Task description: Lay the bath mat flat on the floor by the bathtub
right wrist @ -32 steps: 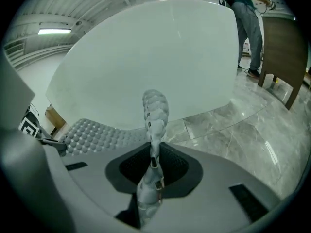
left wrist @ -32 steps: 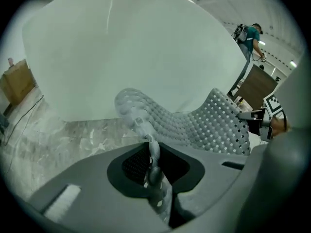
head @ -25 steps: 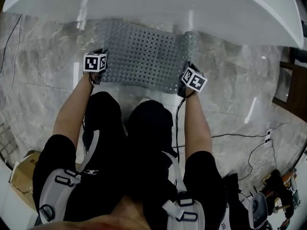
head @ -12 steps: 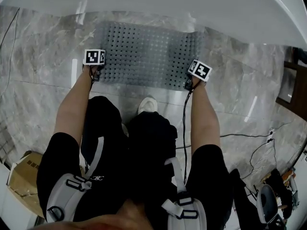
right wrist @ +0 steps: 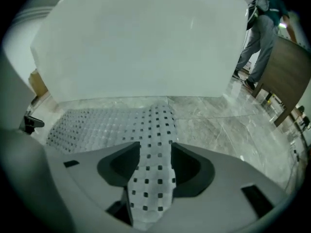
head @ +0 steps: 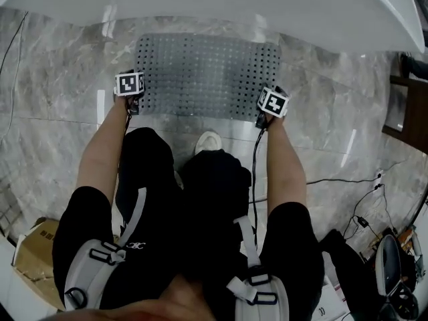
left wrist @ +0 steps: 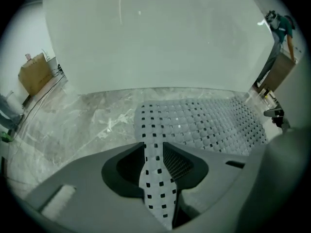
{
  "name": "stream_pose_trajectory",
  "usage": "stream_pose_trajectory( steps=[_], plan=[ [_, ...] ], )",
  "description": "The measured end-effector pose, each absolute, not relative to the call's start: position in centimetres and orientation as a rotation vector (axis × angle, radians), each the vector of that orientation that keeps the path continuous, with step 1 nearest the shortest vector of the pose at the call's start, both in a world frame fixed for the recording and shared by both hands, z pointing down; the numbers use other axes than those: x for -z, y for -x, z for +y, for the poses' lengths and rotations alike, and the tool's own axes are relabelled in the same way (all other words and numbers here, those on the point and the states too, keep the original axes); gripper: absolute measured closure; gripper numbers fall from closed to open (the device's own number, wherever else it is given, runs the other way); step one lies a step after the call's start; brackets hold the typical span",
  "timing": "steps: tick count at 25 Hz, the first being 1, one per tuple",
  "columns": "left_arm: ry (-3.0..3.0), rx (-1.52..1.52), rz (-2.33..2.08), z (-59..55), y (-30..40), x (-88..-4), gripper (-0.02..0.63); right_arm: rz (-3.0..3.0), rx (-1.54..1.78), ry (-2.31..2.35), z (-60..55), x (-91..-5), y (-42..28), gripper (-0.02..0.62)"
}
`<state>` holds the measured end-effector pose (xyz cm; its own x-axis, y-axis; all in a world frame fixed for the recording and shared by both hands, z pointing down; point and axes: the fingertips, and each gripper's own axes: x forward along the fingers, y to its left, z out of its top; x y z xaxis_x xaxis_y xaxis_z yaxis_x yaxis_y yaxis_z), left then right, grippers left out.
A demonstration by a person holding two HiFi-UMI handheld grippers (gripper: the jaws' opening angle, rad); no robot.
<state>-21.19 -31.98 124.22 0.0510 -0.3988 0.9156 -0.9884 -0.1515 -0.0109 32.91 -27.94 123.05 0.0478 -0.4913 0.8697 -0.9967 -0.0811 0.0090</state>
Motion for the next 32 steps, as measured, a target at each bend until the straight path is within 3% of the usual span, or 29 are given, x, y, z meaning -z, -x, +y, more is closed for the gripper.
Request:
stream_pose_trajectory(
  steps=[1, 3, 4, 5, 21, 26, 32],
  plan=[
    [-1.669, -1.048, -1.431, -32.4, 21.0, -123.1, 0.485, -1.561, -0.945, -1.677, -27.8, -121.7, -32.5, 0.393],
    [-1.744, -0.980, -1.471, -33.3, 20.4, -120.2, 0.497, -1.673, -0.902, -1.723, -28.1, -118.7, -31.2, 0.507],
    [-1.784, -0.943, -1.496, -33.8, 20.2, -118.5, 0.550, -1.723, -0.867, -1.742, -28.3, -117.0, -30.5, 0.567],
    [-1.826, -0.897, -1.518, -34.3, 19.9, -116.9, 0.600, -1.766, -0.828, -1.756, -28.6, -115.3, -29.9, 0.588],
    [-2.272, -0.249, -1.629, -35.4, 12.9, -85.4, 0.601, -2.379, -0.224, -1.996, -33.0, -82.1, -19.8, 0.589],
    [-2.332, -0.204, -1.657, -34.4, 11.8, -72.5, 0.601, -2.448, -0.128, -1.938, -33.7, -69.8, -17.9, 0.589],
    [-2.468, -0.215, -1.654, -31.5, 9.5, -51.3, 0.601, -2.515, -0.055, -1.954, -31.6, -49.3, -15.8, 0.589]
  ],
)
